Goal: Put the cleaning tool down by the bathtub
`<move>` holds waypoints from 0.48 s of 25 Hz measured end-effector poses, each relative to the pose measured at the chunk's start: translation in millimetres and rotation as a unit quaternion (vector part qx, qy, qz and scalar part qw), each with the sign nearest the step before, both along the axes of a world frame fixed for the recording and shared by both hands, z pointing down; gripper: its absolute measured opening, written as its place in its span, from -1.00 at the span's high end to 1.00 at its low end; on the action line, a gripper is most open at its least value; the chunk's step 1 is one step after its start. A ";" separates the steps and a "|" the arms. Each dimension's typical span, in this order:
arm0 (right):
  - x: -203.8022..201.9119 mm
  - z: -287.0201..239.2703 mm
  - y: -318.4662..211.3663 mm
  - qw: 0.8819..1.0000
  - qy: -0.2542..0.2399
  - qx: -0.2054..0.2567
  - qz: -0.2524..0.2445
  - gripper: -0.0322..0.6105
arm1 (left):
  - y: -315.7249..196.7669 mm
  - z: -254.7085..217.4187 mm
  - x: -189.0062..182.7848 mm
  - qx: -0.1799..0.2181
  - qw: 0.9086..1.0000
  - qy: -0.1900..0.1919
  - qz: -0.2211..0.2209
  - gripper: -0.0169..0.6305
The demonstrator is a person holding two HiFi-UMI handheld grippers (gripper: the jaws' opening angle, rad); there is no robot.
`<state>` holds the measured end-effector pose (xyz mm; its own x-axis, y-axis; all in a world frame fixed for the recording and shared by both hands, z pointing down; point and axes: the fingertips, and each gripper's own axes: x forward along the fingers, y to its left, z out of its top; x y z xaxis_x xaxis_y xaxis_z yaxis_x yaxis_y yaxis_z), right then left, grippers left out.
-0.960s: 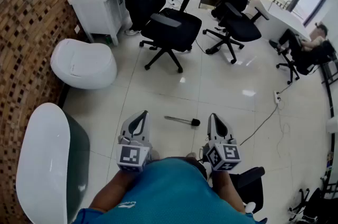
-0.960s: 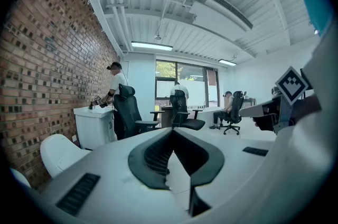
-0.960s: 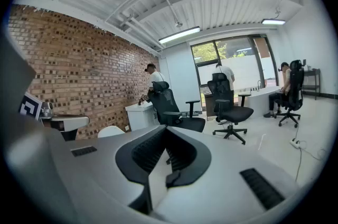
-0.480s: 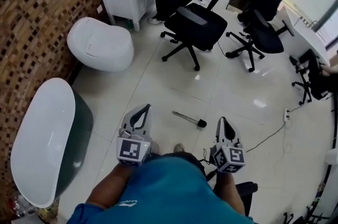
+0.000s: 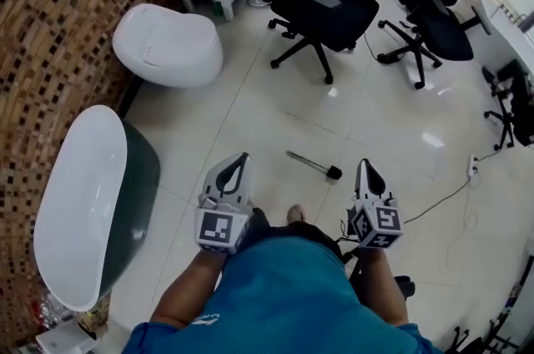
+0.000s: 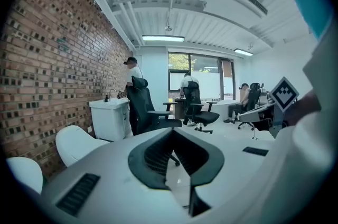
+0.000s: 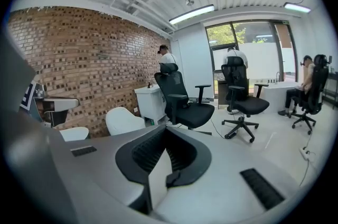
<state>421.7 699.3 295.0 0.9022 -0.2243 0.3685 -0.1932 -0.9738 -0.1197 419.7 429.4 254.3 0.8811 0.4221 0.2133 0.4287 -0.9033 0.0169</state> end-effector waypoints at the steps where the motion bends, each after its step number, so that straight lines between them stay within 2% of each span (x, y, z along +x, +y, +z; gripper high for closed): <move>1: -1.1 5.7 2.6 1.000 -0.005 -0.004 0.004 0.85 | -0.5 7.2 -1.1 -0.001 1.000 -0.007 0.002 0.95; 6: 7.4 45.2 8.9 0.999 -0.019 -0.028 0.015 0.85 | -10.5 37.0 21.0 0.009 1.000 0.000 0.015 0.95; 12: 39.2 134.5 2.1 0.996 -0.055 -0.065 -0.006 0.84 | -31.3 109.1 47.5 0.006 1.000 -0.012 0.005 0.95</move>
<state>460.8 701.4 429.5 0.8521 -0.1795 0.4916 -0.1985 -0.9800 -0.0137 467.1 398.1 363.4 0.8718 0.4278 0.2385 0.4366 -0.8995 0.0171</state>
